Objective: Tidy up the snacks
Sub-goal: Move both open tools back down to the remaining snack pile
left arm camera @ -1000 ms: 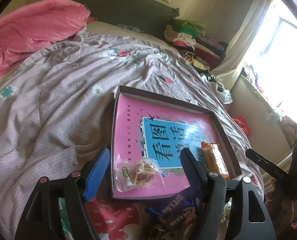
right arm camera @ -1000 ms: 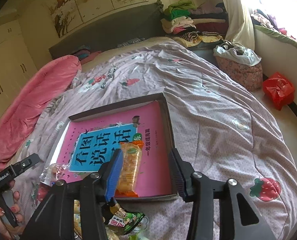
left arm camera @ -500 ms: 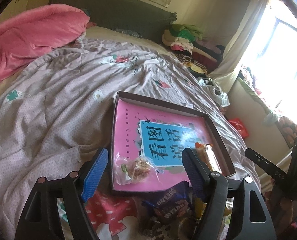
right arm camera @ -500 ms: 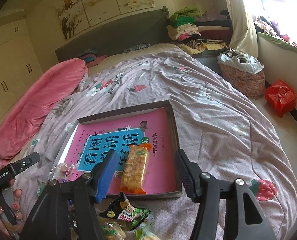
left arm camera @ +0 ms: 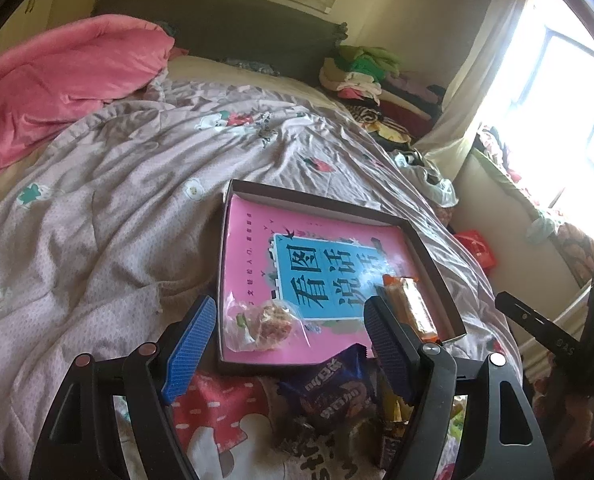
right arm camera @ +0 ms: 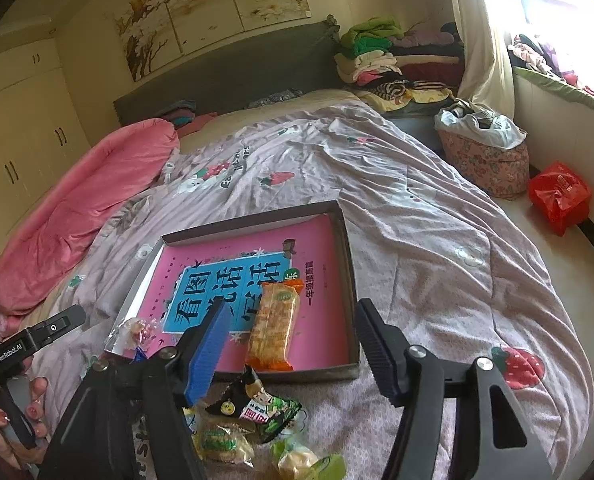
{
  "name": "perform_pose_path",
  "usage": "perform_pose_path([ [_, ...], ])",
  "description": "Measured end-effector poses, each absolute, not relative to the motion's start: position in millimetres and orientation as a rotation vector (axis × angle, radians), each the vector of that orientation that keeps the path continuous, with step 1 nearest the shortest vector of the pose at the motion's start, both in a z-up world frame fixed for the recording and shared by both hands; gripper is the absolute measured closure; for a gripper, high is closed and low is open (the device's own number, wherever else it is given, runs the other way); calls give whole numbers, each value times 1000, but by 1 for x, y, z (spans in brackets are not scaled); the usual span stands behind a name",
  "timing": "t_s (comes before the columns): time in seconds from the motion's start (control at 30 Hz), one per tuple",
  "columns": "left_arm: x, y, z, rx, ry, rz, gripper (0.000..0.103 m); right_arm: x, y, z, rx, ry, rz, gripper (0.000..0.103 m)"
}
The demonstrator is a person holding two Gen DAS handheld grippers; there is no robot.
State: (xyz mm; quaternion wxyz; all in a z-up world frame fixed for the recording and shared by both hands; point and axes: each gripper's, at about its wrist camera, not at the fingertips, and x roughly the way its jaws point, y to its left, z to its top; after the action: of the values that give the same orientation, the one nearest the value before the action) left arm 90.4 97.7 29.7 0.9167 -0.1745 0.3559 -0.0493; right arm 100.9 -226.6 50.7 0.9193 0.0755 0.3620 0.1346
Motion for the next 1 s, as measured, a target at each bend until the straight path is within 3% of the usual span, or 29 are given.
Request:
perform_pose_path([
  [1.0,66,85,31,-315,768,-129,25,54,-204,43,89,774,362,38],
])
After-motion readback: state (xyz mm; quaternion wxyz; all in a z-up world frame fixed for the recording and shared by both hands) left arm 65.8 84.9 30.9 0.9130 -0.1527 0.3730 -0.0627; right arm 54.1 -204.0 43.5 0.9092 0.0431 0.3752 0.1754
